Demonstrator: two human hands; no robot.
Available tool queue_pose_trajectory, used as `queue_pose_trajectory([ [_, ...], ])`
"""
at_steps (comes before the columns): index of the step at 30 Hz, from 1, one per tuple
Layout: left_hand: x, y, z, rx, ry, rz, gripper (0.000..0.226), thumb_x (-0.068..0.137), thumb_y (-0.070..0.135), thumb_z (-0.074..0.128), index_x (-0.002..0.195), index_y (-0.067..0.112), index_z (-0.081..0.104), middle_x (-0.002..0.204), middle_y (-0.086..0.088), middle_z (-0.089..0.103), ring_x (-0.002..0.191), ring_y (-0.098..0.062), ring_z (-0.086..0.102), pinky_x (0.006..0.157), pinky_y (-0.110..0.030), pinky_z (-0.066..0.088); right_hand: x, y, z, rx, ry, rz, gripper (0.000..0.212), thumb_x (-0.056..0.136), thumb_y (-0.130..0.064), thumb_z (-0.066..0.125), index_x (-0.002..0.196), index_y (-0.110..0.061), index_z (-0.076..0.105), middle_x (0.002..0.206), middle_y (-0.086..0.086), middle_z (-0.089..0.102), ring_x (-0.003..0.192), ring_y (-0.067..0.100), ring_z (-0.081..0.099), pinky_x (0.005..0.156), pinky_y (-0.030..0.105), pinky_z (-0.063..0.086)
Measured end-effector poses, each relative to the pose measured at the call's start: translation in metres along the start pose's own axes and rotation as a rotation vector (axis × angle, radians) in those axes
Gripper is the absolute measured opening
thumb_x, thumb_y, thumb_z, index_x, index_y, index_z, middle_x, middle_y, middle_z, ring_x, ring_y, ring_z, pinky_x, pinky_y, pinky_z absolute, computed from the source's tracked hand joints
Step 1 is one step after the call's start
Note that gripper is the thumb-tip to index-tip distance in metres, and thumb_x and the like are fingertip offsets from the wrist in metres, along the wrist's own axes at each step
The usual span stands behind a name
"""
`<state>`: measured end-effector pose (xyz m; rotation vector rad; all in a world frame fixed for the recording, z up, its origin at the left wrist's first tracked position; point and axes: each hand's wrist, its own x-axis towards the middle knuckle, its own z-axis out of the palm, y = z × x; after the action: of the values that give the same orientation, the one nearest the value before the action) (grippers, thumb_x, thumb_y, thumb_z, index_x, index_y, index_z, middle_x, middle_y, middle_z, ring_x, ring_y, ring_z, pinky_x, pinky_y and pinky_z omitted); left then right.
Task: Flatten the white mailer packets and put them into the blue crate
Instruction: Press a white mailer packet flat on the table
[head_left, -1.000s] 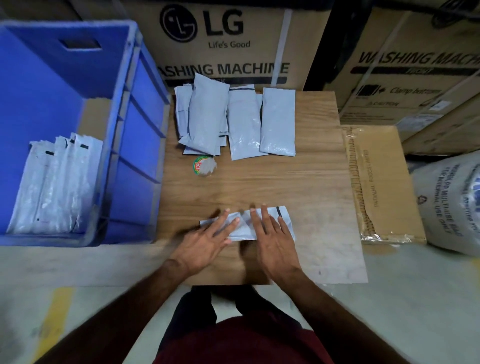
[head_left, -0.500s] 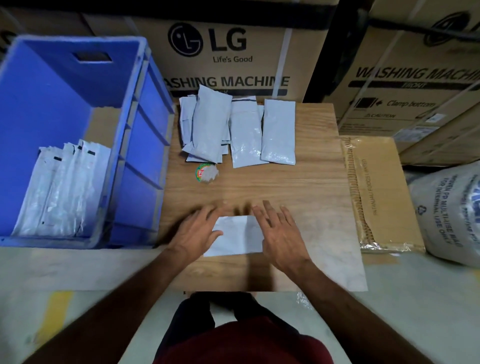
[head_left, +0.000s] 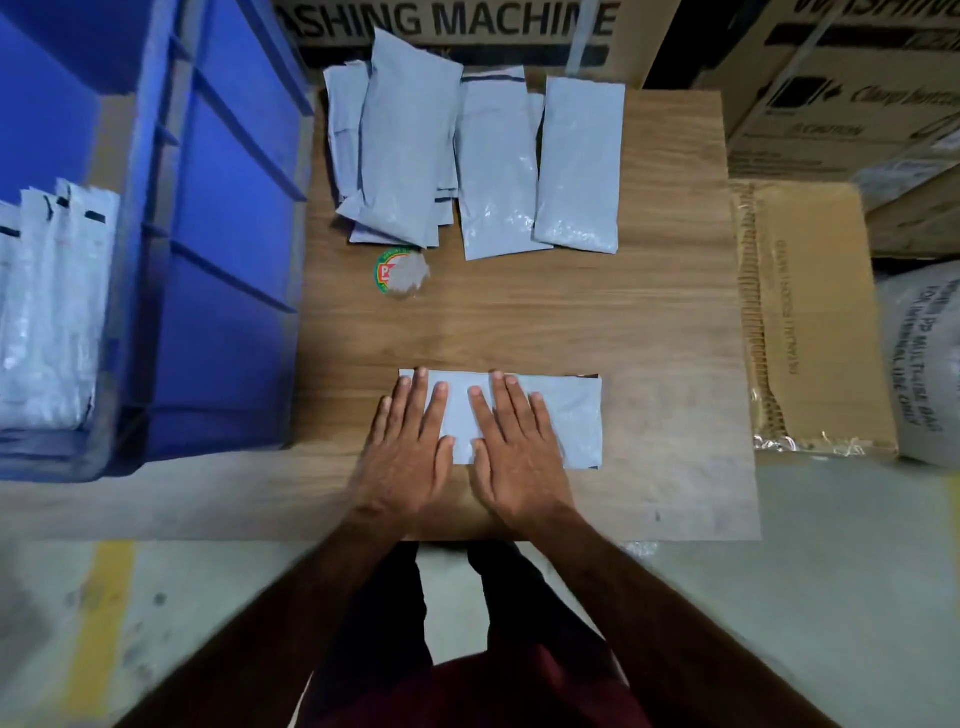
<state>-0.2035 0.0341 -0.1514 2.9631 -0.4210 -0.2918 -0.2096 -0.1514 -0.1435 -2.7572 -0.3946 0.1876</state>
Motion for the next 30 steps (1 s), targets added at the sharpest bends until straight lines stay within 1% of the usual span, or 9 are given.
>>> queue_pose_trajectory([
  [4,-0.002,0.013,-0.008,0.012,0.035,-0.047,0.070,0.098,0.037,0.035,0.160,0.006,0.023,0.167,-0.020,0.013,0.155,-0.035,0.014,0.124,-0.053,0.019,-0.003,0.000,-0.006,0.044,-0.007,0.000,0.066,0.102,-0.031,0.041,0.162,-0.014,0.020,0.170,0.012,0.009,0.158,0.025,0.002,0.126,0.050,0.009],
  [6,0.005,0.022,-0.013,0.014,0.054,0.033,0.069,0.098,0.034,0.035,0.159,0.003,0.024,0.166,-0.023,0.015,0.155,-0.037,0.013,0.123,-0.054,0.019,-0.004,0.010,-0.010,0.078,0.012,0.039,0.063,0.104,-0.030,0.038,0.162,-0.013,0.019,0.170,0.011,0.007,0.158,0.023,0.000,0.127,0.050,0.006],
  [9,0.015,0.032,-0.009,-0.018,0.041,0.147,0.067,0.098,0.033,0.036,0.159,0.008,0.027,0.167,-0.018,0.016,0.155,-0.035,0.013,0.123,-0.052,0.018,-0.006,0.026,-0.011,0.059,0.038,0.082,0.061,0.105,-0.030,0.033,0.162,-0.013,0.019,0.170,0.012,0.008,0.158,0.024,0.002,0.126,0.053,0.011],
  [13,0.018,0.033,0.000,-0.020,0.031,0.123,0.067,0.098,0.033,0.035,0.160,0.010,0.027,0.168,-0.016,0.015,0.156,-0.033,0.011,0.124,-0.050,0.016,-0.005,0.033,-0.007,0.016,0.036,0.056,0.062,0.105,-0.031,0.035,0.162,-0.014,0.019,0.170,0.011,0.009,0.158,0.023,0.004,0.126,0.049,0.012],
  [17,0.017,0.039,-0.003,-0.003,0.063,0.103,0.067,0.098,0.033,0.035,0.160,0.008,0.024,0.167,-0.020,0.014,0.156,-0.035,0.011,0.124,-0.054,0.017,-0.007,0.035,-0.012,0.079,0.041,0.054,0.061,0.106,-0.029,0.035,0.162,-0.014,0.018,0.170,0.010,0.007,0.158,0.022,0.002,0.127,0.048,0.008],
  [19,0.022,0.050,-0.005,-0.002,0.084,0.106,0.068,0.098,0.033,0.034,0.159,0.005,0.024,0.167,-0.022,0.013,0.156,-0.037,0.010,0.124,-0.055,0.017,-0.011,0.041,-0.016,0.101,0.076,0.105,0.060,0.106,-0.029,0.033,0.162,-0.012,0.019,0.170,0.012,0.007,0.158,0.024,0.002,0.127,0.048,0.005],
  [22,0.032,0.067,-0.002,-0.021,0.068,0.194,0.069,0.098,0.032,0.036,0.160,0.007,0.022,0.168,-0.020,0.011,0.156,-0.035,0.008,0.125,-0.052,0.012,-0.021,0.055,-0.017,0.079,0.100,0.233,0.060,0.106,-0.030,0.031,0.162,-0.010,0.020,0.170,0.014,0.006,0.158,0.026,0.001,0.127,0.051,0.006],
  [26,0.037,0.071,0.005,-0.001,0.033,0.210,0.069,0.098,0.034,0.036,0.161,0.010,0.022,0.168,-0.018,0.011,0.156,-0.033,0.008,0.125,-0.051,0.014,-0.024,0.063,-0.013,0.063,0.053,0.208,0.063,0.106,-0.033,0.030,0.163,-0.012,0.014,0.170,0.012,0.002,0.158,0.026,-0.001,0.127,0.049,0.009],
  [30,0.034,0.077,0.000,0.007,0.026,0.184,0.069,0.098,0.034,0.034,0.161,0.009,0.020,0.168,-0.019,0.010,0.156,-0.034,0.008,0.125,-0.053,0.016,-0.026,0.063,-0.017,0.103,0.061,0.229,0.061,0.107,-0.031,0.032,0.162,-0.011,0.016,0.170,0.011,0.003,0.158,0.024,-0.001,0.127,0.050,0.008],
])
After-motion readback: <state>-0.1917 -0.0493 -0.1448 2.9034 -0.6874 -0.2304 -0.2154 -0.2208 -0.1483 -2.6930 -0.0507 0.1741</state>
